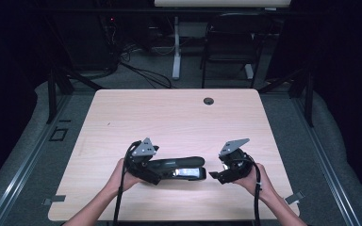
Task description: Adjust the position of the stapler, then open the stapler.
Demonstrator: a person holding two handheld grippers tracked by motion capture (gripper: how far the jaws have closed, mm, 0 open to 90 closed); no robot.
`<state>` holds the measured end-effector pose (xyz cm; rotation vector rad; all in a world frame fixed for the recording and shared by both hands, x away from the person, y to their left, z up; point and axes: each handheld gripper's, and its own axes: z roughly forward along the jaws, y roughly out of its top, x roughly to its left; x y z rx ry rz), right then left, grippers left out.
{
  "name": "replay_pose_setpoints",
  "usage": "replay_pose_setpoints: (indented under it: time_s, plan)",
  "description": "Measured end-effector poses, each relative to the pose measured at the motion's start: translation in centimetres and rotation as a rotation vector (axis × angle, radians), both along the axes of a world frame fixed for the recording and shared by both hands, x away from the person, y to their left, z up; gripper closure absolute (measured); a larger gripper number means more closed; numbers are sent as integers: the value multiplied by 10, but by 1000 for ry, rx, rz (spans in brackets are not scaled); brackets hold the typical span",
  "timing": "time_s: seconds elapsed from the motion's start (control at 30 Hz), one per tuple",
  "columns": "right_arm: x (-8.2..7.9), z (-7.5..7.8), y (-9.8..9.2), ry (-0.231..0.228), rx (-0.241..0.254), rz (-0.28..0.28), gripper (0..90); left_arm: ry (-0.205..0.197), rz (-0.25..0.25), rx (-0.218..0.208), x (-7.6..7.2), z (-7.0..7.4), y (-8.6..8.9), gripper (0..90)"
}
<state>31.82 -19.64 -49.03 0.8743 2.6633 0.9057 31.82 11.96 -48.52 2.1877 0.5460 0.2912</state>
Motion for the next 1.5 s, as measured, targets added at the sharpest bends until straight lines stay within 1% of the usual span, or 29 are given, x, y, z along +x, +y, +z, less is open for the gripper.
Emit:
replay_pose_setpoints:
  time_s: [0.03, 0.1, 0.13, 0.17, 0.23, 0.27, 0.3, 0.33, 0.37, 0.4, 0.43, 0.47, 0.5, 0.57, 0.6, 0.67, 0.77, 0.83, 0.9, 0.97, 1.03, 1.07, 1.1, 1.17, 1.27, 1.33, 1.37, 1.43, 1.5]
  plan:
    - [0, 0, 1, 0, -6, 0, 316, -14, -5, 4, -5, 1, -4, 160]
    - [0, -1, 1, -9, 2, -16, 317, -32, -3, -4, -11, 2, -8, 161]
    - [0, -1, 1, -13, 0, -15, 325, -43, -6, -5, -14, 3, -10, 191]
    - [0, -1, 0, -16, -3, -15, 333, -44, -7, -15, -17, 3, -12, 218]
    - [1, -2, 0, -13, -3, -21, 355, -52, -1, -12, -22, 2, -17, 257]
    - [1, -2, 0, -14, -5, -20, 368, -57, 3, -9, -25, 1, -19, 289]
    - [1, -2, 1, -17, -7, -14, 424, -57, 5, -8, -27, 1, -21, 343]
    - [1, -2, 1, -17, -7, -14, 424, -43, 16, -10, -29, 0, -24, 343]
    - [1, -3, 4, -21, -10, 8, 460, -7, 28, -16, -30, -2, -27, 417]
    - [0, -4, 5, -23, -13, 16, 482, 32, 33, -36, -31, -5, -29, 454]
    - [0, -4, 5, -23, -13, 16, 482, 32, 33, -36, -31, -5, -29, 492]
    - [-1, -9, 10, -28, -42, 37, 531, 48, 37, -44, -31, -7, -31, 534]
    - [-1, -9, 10, -28, -42, 37, 531, 55, 38, -44, -32, -9, -33, 534]
    - [-3, -14, 15, -36, -65, 58, 564, 48, 33, -30, -32, -13, -37, 614]
    - [-5, -16, 18, -49, -84, 67, 569, 38, 34, -19, -33, -15, -40, 660]
    - [-7, -17, 22, -84, -89, 74, 598, 13, 47, 5, -33, -20, -44, 725]
    - [-9, -19, 32, -128, -75, 84, 659, 16, 73, 28, -32, -30, -50, 802]
    - [-10, -20, 36, -143, -91, 99, 698, 20, 88, 35, -31, -35, -54, 839]
    - [-10, -26, 44, -148, -104, 114, 768, 18, 98, 47, -32, -41, -58, 882]
    - [-11, -29, 46, -152, -98, 112, 781, 19, 102, 56, -32, -44, -60, 887]
    - [-11, -34, 51, -151, -127, 128, 846, 21, 115, 64, -32, -48, -63, 900]
    - [-11, -34, 51, -151, -127, 128, 846, 21, 121, 61, -32, -51, -65, 900]
    - [-10, -39, 54, -169, -150, 132, 871, 17, 123, 61, -33, -54, -66, 900]
    - [-10, -41, 55, -174, -153, 132, 873, 3, 124, 51, -35, -57, -69, 900]
    - [-7, -51, 60, -185, -166, 126, 881, -25, 128, 37, -37, -60, -72, 900]
    - [-6, -52, 60, -190, -181, 122, 880, -29, 138, 24, -38, -62, -75, 900]
    - [-6, -55, 61, -188, -165, 112, 879, -34, 142, 18, -39, -62, -75, 900]
    - [-5, -58, 60, -190, -171, 111, 879, -40, 146, 5, -39, -64, -77, 900]
    - [-3, -59, 59, -191, -157, 104, 882, -41, 148, 4, -39, -66, -77, 900]
